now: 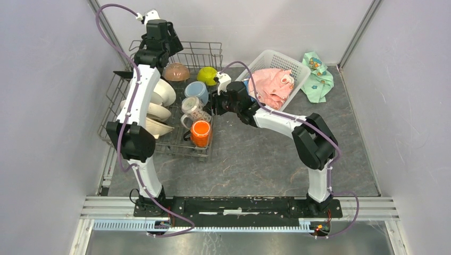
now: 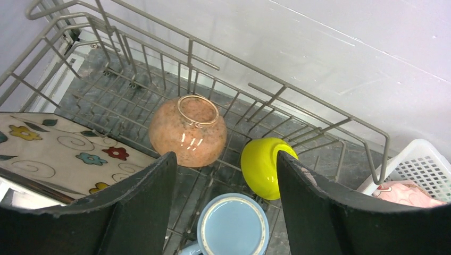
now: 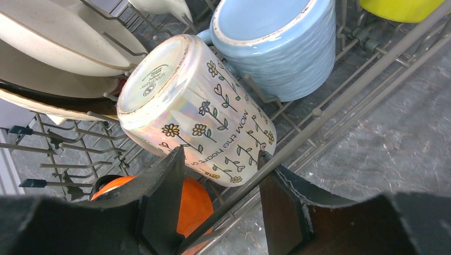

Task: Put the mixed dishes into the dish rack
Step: Move the dish rack to the center of the board.

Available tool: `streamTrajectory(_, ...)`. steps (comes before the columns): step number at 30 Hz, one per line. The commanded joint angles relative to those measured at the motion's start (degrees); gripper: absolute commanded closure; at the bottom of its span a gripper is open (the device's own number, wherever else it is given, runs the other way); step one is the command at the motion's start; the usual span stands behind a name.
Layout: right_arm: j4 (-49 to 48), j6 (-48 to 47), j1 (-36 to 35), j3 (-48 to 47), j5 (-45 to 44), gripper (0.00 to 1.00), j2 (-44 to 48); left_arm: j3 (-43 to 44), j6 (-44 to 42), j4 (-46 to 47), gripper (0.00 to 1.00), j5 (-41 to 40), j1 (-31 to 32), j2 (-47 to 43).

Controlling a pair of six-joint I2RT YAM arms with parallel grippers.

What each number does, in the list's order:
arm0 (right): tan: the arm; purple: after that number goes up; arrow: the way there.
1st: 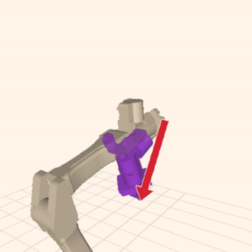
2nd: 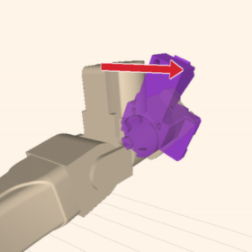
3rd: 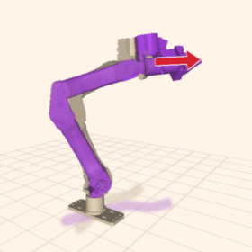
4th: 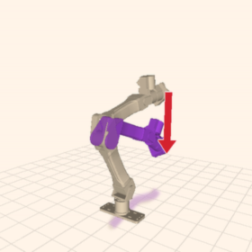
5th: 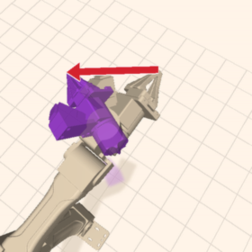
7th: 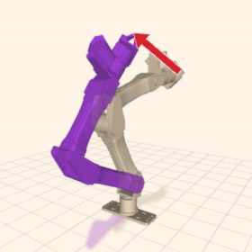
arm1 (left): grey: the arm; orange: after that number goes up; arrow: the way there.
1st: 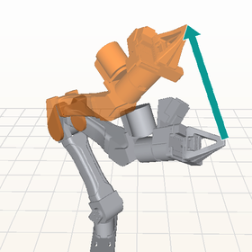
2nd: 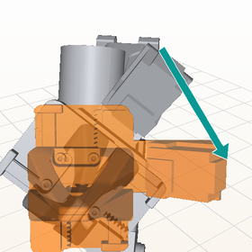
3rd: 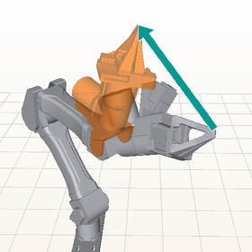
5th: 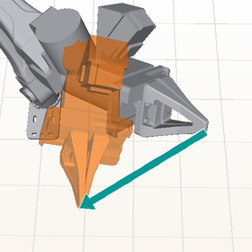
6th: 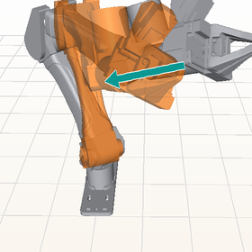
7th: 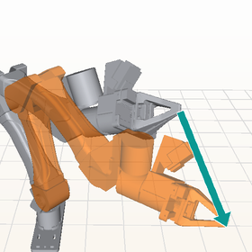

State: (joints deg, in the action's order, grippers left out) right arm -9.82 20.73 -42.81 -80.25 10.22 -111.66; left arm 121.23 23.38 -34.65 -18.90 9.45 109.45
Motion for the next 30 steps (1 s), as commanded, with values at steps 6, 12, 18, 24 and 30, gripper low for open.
streamTrajectory(6,-9.03,-26.52,0.24,-5.08,22.05,0.87,-4.17,1.33,2.11,-0.96,0.24,1.37,-0.66,-2.37)
streamTrajectory(12,-11.52,-21.76,0.53,-7.99,17.06,0.87,-6.97,1.29,0.72,-1.61,0.22,1.73,-0.66,-2.66)
streamTrajectory(18,-16.19,-13.33,0.51,-7.75,12.86,0.89,-8.71,0.72,-0.33,-1.65,0.20,2.28,-0.66,-3.23)
streamTrajectory(24,-15.60,-12.55,0.64,-11.51,10.02,0.89,-11.62,2.28,-1.14,-1.57,0.18,4.05,-0.84,-2.82)
streamTrajectory(30,-14.19,-11.67,1.52,-16.95,8.44,0.89,-14.00,-2.49,2.70,-1.64,0.01,10.53,-0.24,-5.44)
